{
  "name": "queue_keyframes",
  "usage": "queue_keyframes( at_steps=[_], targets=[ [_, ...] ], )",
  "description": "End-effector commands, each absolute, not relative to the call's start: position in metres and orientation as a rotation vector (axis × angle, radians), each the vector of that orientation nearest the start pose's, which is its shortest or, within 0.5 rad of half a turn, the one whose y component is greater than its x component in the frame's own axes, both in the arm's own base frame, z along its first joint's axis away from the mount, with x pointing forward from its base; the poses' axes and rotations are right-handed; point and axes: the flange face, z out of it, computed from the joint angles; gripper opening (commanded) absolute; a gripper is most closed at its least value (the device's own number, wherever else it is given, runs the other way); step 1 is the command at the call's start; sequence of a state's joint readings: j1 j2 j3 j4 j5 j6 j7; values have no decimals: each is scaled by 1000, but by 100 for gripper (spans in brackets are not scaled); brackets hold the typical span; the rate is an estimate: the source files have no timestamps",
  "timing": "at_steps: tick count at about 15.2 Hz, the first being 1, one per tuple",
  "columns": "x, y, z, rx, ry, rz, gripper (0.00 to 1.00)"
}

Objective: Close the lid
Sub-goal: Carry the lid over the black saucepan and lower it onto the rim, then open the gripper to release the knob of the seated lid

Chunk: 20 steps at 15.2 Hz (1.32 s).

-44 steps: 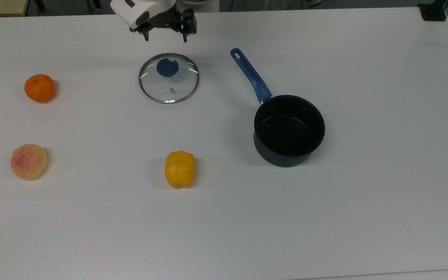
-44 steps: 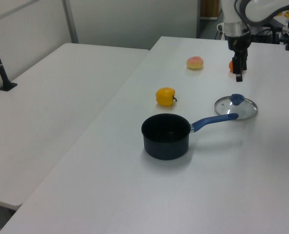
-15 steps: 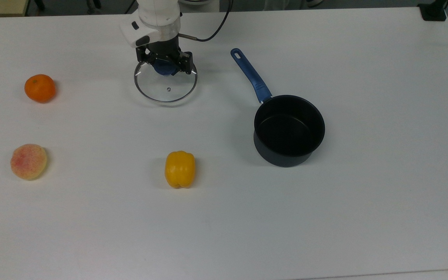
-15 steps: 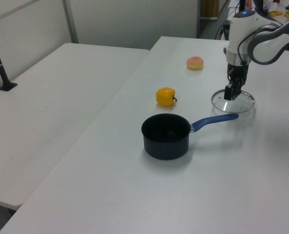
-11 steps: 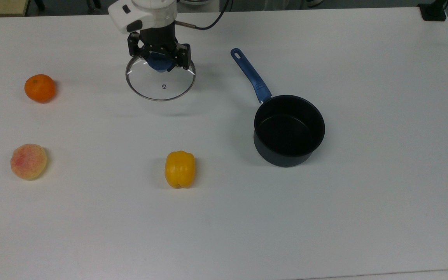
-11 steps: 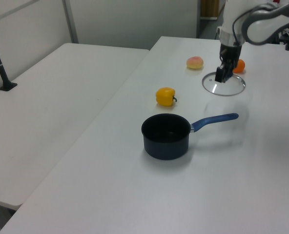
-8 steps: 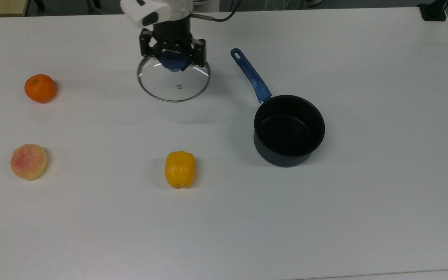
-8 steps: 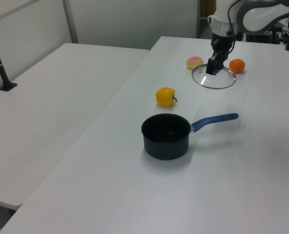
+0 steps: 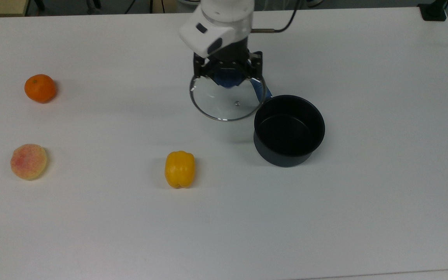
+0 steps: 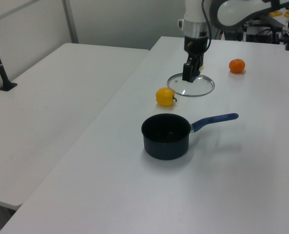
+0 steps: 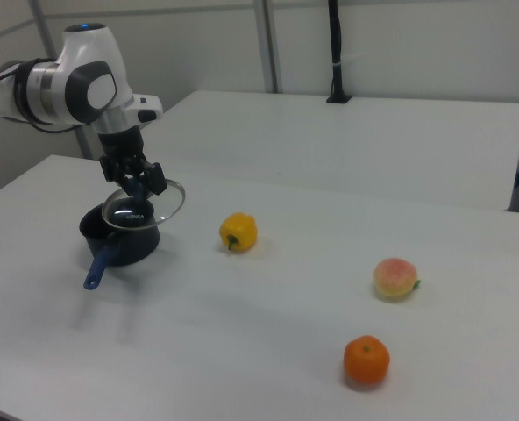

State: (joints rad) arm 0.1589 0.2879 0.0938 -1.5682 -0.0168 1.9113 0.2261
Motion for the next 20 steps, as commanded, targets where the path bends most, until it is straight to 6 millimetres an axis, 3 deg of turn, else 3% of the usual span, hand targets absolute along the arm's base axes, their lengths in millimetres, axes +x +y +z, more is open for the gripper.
queue_keyframes(
  at_steps=[1,5,7,11,15,20],
  targets=[
    [660,205,467,-3104,-103,-17,9],
    [664,263,446,-3095,-223,-19,9],
    [663,279,440,-3096,-259,-15,9],
    [663,295,425,-3104,-299,-5,9],
    [673,296,411,-3125,-323,-86,9],
    [670,309,405,-3126,-360,-113,9]
  ],
)
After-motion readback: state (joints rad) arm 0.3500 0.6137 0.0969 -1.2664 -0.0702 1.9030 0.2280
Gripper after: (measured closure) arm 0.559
